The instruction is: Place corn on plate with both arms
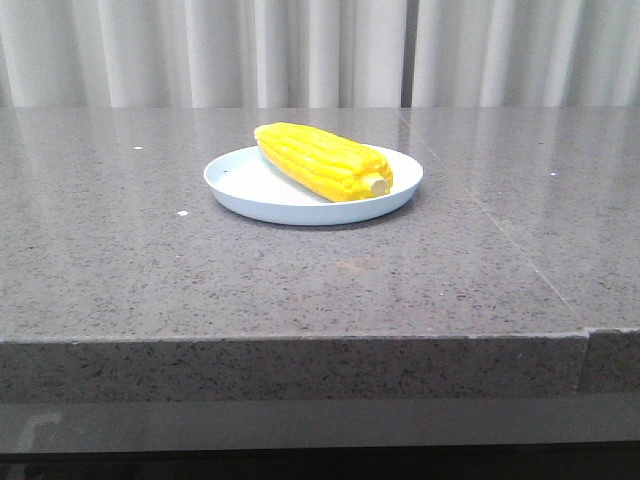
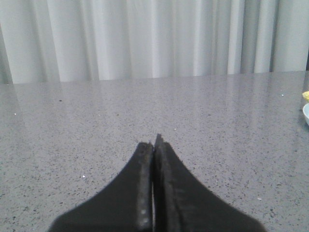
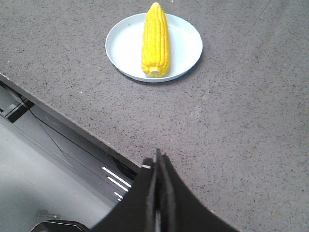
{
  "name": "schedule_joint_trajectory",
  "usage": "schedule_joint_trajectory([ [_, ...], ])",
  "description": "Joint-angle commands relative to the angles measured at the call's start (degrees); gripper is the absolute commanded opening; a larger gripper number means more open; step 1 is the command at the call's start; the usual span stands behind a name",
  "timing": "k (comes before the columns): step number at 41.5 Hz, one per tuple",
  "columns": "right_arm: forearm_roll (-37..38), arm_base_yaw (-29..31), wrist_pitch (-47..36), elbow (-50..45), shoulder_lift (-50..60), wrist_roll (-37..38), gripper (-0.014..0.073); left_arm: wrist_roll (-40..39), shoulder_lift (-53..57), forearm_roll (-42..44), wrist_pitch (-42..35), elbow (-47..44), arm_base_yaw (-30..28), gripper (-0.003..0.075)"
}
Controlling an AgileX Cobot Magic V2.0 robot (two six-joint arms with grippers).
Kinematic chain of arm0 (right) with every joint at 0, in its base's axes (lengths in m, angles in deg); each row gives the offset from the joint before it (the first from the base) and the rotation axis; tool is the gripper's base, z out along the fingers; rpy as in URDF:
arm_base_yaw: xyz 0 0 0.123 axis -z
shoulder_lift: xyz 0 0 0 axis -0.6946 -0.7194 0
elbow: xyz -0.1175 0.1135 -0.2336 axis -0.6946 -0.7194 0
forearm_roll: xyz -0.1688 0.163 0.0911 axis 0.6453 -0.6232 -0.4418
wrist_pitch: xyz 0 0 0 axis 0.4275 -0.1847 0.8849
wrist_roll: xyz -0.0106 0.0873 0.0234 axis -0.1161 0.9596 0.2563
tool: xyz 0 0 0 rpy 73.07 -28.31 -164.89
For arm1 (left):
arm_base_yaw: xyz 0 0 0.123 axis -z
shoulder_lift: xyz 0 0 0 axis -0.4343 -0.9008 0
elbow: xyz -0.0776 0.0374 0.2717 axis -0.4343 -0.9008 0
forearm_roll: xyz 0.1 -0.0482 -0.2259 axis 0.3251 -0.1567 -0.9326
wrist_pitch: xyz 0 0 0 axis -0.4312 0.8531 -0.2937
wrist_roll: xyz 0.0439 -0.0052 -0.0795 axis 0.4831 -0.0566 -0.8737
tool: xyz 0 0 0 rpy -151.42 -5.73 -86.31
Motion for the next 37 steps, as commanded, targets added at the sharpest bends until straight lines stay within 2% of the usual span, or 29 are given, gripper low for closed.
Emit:
schedule_joint_trajectory([
  [1,0.36,0.1,-3.7,1.17,-0.21,-0.45,-0.0068,-0.48,1.24,-1.63,-7.13,-0.03,-0.15,-0.002],
  [37,0.36,0.1,-3.7,1.17,-0.21,-0.45,-0.0068,-0.48,1.14,-1.63,-6.6,-0.15,1.55,-0.002],
])
